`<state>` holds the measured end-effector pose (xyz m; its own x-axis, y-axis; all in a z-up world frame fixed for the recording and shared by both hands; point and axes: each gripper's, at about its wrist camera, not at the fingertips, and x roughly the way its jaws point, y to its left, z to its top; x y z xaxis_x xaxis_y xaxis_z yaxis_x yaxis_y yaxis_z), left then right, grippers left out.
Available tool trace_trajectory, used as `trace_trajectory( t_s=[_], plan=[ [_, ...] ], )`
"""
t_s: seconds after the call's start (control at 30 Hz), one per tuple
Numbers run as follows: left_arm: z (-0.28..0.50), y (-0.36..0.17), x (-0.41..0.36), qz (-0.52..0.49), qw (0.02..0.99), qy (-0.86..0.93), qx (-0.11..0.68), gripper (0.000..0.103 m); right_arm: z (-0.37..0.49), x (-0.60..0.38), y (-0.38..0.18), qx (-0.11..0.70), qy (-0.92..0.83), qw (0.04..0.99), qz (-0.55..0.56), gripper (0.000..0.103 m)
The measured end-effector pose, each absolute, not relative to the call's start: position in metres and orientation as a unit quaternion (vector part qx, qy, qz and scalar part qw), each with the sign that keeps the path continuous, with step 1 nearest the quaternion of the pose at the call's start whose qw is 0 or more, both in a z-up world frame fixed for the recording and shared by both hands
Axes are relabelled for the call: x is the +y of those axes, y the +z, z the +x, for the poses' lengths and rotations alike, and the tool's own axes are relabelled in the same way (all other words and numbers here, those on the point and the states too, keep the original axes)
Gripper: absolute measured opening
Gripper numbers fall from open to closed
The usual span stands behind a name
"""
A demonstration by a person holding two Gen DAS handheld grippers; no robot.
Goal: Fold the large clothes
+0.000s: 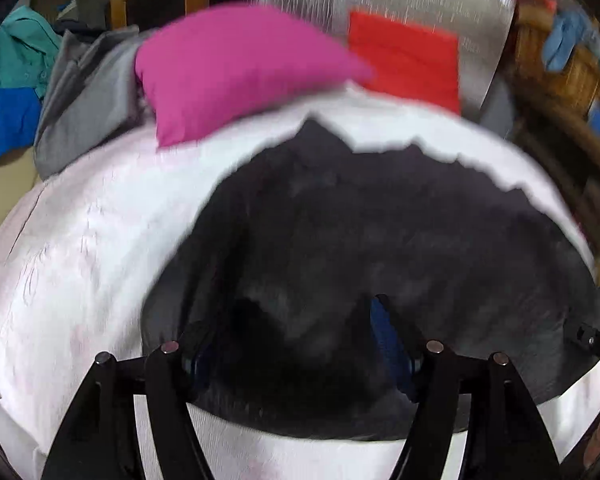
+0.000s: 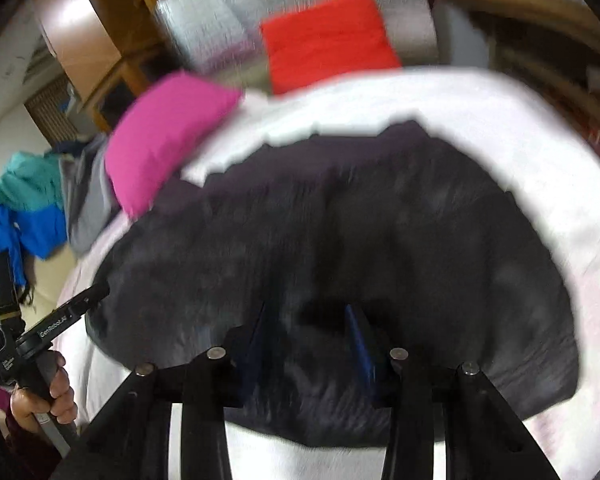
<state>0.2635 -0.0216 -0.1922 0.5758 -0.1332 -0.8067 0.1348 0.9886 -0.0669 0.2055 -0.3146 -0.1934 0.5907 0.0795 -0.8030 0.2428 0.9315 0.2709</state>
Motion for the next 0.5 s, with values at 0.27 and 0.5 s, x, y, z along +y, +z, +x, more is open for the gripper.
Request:
trace_trajectory(
  t_s=[0.27,0.5],
  plan=[
    [0.257,-0.193,-0.030,0.055,0.895,-0.059,0.438,0.080,0.188,-0.328,-0.166,0.383,-0.030,0.895,0.227,0.043],
    [0.254,-0.190,-0.039,0.088,0.904,-0.037,0.416,0.080,0.226,-0.358,-0.185,0.394,-0.134,0.875,0.247,0.044]
  ],
)
